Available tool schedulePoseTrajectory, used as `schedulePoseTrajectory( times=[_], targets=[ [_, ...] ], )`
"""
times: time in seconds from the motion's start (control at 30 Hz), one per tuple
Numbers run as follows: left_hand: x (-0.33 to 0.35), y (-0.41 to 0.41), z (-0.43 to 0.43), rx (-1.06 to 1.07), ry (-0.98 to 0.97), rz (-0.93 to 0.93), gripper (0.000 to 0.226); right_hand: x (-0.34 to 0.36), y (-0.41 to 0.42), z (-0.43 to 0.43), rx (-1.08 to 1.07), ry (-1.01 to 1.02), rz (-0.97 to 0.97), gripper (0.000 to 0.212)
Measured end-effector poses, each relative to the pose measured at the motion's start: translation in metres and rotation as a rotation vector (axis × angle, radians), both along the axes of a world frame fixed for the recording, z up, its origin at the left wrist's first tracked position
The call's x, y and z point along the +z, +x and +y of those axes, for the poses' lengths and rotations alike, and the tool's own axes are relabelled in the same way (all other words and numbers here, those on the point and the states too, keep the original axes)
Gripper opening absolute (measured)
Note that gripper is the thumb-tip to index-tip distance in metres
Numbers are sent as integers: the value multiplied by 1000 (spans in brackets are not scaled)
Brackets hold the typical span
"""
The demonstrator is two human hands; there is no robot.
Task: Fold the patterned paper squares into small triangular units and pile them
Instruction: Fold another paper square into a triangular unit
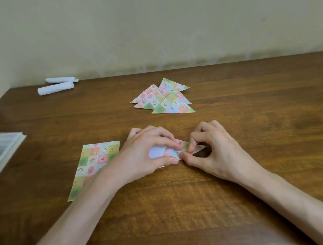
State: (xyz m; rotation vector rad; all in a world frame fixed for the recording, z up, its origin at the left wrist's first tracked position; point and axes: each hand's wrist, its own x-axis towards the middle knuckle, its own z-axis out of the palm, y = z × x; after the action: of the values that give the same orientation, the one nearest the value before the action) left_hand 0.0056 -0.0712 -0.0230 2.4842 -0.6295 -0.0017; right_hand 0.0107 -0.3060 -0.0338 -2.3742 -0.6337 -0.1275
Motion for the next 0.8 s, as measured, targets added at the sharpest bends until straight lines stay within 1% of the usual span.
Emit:
schedulePoseTrajectory(
  times=[0.13,0.23,0.43,0.63,0.73,0.8],
  targets=[
    [6,1,5,-30,18,55,35,3,1,0,12,-15,52,22],
    [10,1,13,-70,21,110,37,0,1,3,-6,-37,9,21],
    [11,1,18,-102,49,113,38,-7,-1,6,-26,-88,-86,33],
    [15,1,20,-125,59,135,39,-5,2,7,-18,-123,-43,38],
    [18,0,24,-161,57,189,42,-6,2,8,-26,-135,-57,39],
    [17,-1,25,-164,55,189,43,-7,0,9,-32,-142,-75,38]
  ],
)
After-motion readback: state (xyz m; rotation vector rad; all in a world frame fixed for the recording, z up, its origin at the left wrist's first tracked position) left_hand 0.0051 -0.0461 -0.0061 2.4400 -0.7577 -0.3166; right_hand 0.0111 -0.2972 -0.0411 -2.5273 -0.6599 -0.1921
